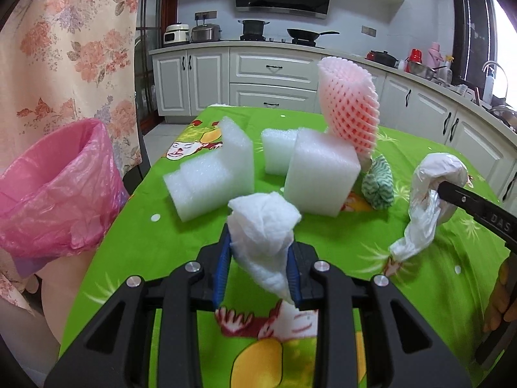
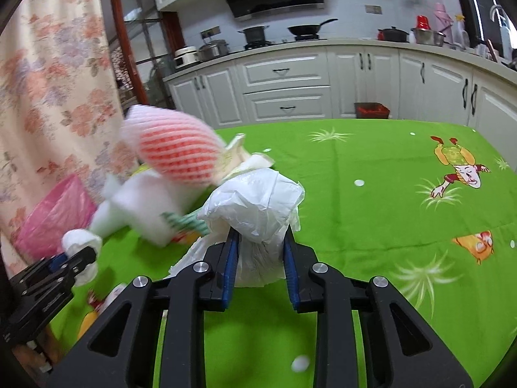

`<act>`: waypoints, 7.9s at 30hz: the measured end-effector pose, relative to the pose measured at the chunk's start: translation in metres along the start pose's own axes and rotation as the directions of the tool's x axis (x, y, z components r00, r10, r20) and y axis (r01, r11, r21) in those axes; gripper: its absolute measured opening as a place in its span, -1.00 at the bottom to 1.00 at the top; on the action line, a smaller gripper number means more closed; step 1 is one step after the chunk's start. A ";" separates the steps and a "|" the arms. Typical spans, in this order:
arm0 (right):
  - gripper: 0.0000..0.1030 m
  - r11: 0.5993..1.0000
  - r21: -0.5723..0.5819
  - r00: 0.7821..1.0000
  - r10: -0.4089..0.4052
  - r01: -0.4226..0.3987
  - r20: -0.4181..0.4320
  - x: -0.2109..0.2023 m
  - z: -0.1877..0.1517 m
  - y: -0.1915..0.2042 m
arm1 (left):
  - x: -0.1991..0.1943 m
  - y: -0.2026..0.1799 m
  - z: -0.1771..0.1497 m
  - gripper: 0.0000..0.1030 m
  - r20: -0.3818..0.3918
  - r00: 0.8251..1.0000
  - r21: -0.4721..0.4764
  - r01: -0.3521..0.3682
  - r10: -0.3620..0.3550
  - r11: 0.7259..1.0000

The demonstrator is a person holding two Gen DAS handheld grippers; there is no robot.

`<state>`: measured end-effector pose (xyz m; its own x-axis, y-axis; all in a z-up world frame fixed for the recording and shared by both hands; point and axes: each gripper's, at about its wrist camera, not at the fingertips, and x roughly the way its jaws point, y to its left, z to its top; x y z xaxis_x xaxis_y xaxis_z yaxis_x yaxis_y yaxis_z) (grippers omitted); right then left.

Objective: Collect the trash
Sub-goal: 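Carry the tissue and plastic bag with both grippers to the pink bin, then open both grippers over the bin to drop tissue and plastic bag, then return to the table and grasp the green striped cloth with the right gripper, then grasp a white foam block with the left gripper while the right lifts the striped cloth, then carry the foam block and striped cloth to the bin and open both grippers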

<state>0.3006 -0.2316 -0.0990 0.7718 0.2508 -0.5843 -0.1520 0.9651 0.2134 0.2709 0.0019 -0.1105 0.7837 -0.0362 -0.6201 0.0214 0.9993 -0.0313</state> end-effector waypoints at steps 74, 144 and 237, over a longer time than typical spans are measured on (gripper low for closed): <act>-0.46 0.673 -0.506 0.816 0.565 -0.540 -0.119 0.071 0.067 0.350 | -0.100 0.260 0.061 -0.12 0.294 0.897 -0.205 -0.277 0.329 0.939; 0.20 1.000 -0.030 0.990 -0.004 -0.001 -0.141 0.096 0.034 0.035 | 0.000 -0.003 0.029 0.90 0.181 0.983 0.021 -0.038 0.033 0.999; -0.64 0.874 -0.340 0.929 0.370 -0.347 0.002 -0.044 -0.003 0.181 | -0.123 0.097 -0.005 0.17 0.260 0.963 -0.088 -0.054 0.075 0.995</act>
<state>0.2375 -0.0677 -0.0370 0.6622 0.5899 -0.4620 -0.6107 0.7822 0.1233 0.1739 0.1031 -0.0414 0.9176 0.0435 -0.3951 -0.0758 0.9949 -0.0664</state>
